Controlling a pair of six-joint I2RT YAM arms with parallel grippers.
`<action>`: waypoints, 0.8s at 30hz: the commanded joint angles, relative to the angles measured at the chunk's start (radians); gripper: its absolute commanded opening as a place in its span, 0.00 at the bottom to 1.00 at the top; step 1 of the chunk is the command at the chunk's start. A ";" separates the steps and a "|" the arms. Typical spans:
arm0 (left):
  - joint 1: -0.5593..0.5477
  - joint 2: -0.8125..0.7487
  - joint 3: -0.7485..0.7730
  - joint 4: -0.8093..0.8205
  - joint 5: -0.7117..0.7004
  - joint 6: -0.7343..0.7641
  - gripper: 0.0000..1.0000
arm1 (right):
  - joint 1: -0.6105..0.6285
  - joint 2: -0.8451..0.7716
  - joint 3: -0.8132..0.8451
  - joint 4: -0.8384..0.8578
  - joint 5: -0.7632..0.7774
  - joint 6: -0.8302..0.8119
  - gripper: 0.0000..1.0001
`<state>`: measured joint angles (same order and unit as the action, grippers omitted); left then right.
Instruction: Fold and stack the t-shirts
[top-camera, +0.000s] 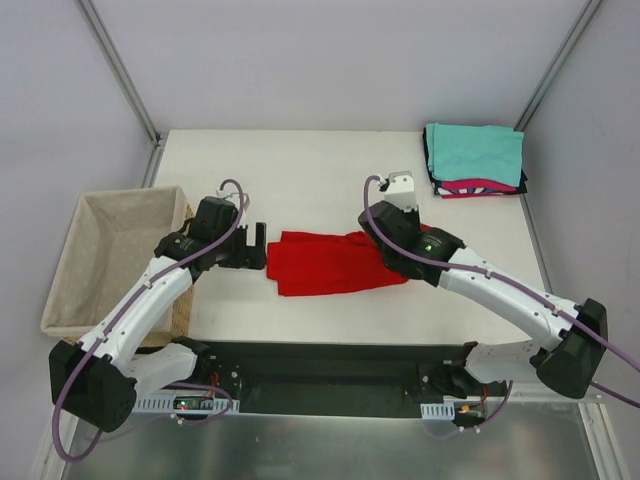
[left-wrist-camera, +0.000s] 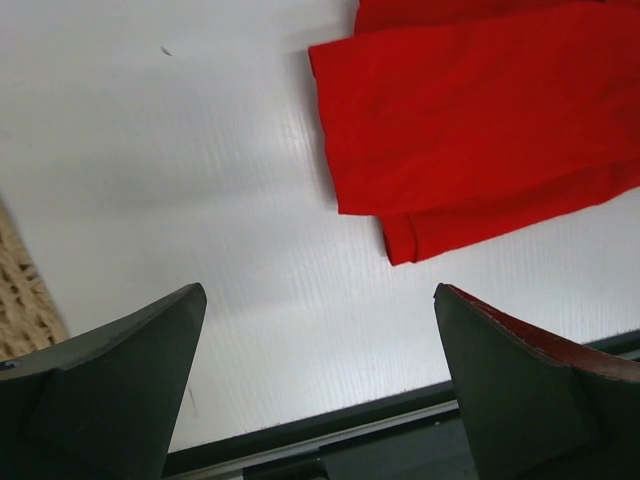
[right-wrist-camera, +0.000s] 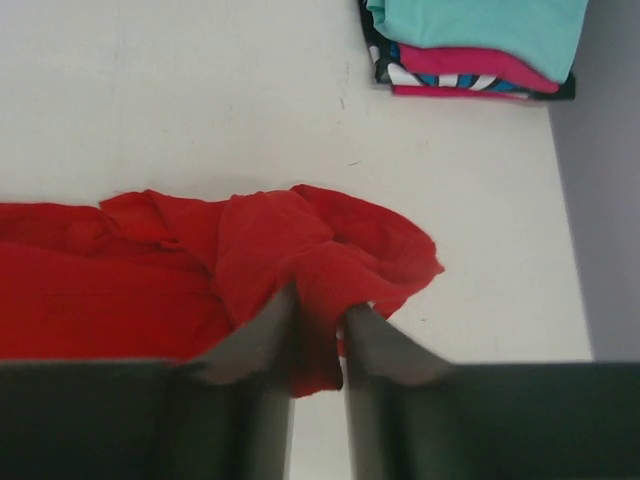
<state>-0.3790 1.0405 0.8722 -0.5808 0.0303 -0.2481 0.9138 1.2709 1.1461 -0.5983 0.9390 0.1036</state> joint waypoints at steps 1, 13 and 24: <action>-0.006 0.065 0.054 0.004 0.140 -0.039 0.99 | 0.003 0.013 0.047 -0.035 0.009 0.054 0.52; -0.006 0.325 0.180 0.010 0.079 -0.181 0.83 | 0.003 -0.097 -0.028 -0.029 0.020 0.079 0.98; -0.004 0.506 0.103 0.127 0.065 -0.304 0.43 | 0.000 -0.243 -0.109 -0.023 0.035 0.058 0.98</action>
<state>-0.3798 1.5005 0.9932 -0.5026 0.1005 -0.4820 0.9138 1.0748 1.0523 -0.6266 0.9417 0.1570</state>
